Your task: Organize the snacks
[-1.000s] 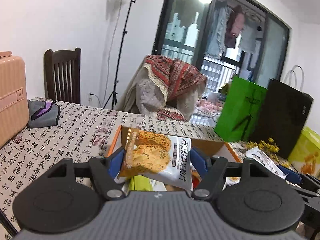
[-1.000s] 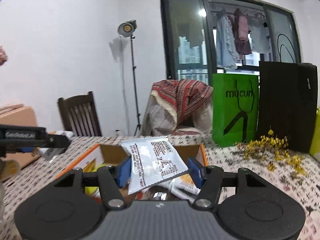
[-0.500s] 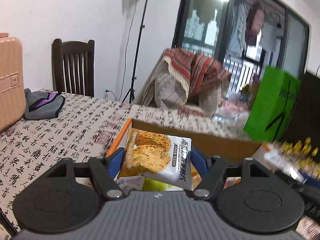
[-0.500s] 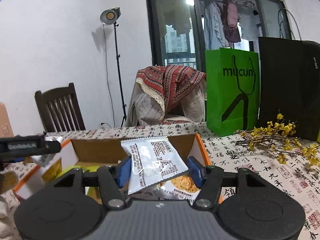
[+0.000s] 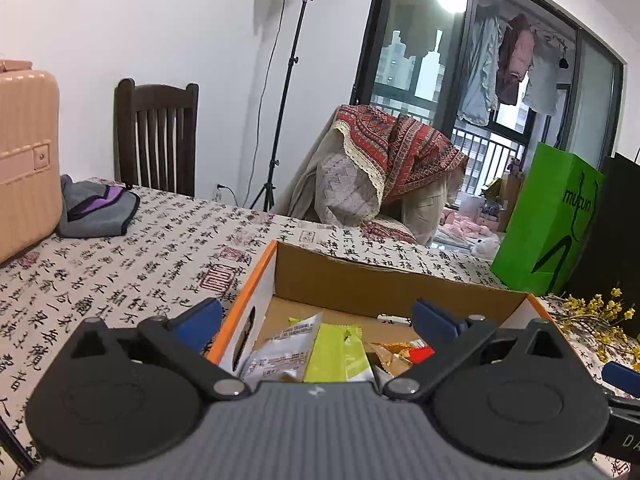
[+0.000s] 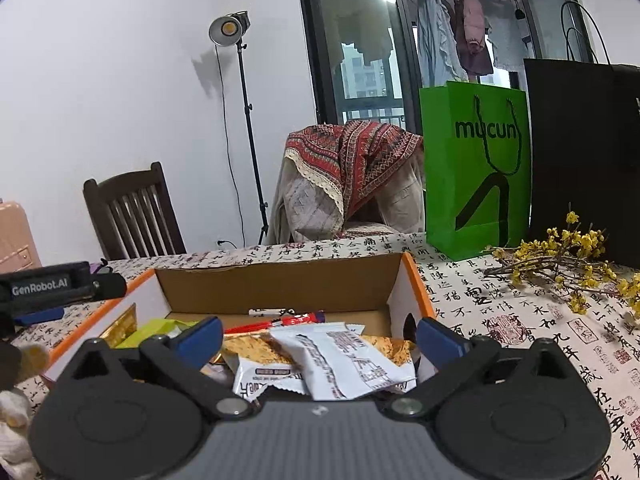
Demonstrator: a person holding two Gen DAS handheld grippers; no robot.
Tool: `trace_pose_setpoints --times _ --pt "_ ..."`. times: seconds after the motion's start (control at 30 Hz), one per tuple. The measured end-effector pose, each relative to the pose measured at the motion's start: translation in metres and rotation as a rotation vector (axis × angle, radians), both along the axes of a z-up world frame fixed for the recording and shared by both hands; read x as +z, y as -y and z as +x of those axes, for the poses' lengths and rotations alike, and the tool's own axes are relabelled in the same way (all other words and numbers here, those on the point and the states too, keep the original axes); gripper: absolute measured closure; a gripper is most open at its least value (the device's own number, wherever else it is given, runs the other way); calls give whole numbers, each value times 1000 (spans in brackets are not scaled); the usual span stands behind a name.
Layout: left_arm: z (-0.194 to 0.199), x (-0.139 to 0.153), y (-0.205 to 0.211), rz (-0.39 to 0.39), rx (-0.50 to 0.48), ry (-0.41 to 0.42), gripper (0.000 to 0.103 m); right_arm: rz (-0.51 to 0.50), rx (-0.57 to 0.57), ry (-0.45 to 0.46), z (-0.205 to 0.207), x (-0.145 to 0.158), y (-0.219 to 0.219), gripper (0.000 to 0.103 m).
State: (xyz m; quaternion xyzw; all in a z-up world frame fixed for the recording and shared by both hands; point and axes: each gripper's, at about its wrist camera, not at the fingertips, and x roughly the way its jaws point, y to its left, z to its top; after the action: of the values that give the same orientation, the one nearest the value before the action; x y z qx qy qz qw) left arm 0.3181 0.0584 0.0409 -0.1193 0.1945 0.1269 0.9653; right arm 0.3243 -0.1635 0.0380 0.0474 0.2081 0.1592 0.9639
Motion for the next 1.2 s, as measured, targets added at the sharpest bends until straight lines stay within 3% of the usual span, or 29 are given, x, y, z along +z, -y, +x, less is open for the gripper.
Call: trace_pose_setpoints --times 0.27,0.57,0.93,1.2 --pt "-22 31 5 16 -2 45 0 -28 -24 37 -15 26 -1 0" --pt "-92 57 3 35 -38 84 0 -27 -6 67 -76 60 14 0" --pt "-179 40 11 76 -112 87 0 -67 35 82 -167 49 25 0" --pt "-234 22 17 82 -142 103 0 -57 61 65 -212 36 32 0"
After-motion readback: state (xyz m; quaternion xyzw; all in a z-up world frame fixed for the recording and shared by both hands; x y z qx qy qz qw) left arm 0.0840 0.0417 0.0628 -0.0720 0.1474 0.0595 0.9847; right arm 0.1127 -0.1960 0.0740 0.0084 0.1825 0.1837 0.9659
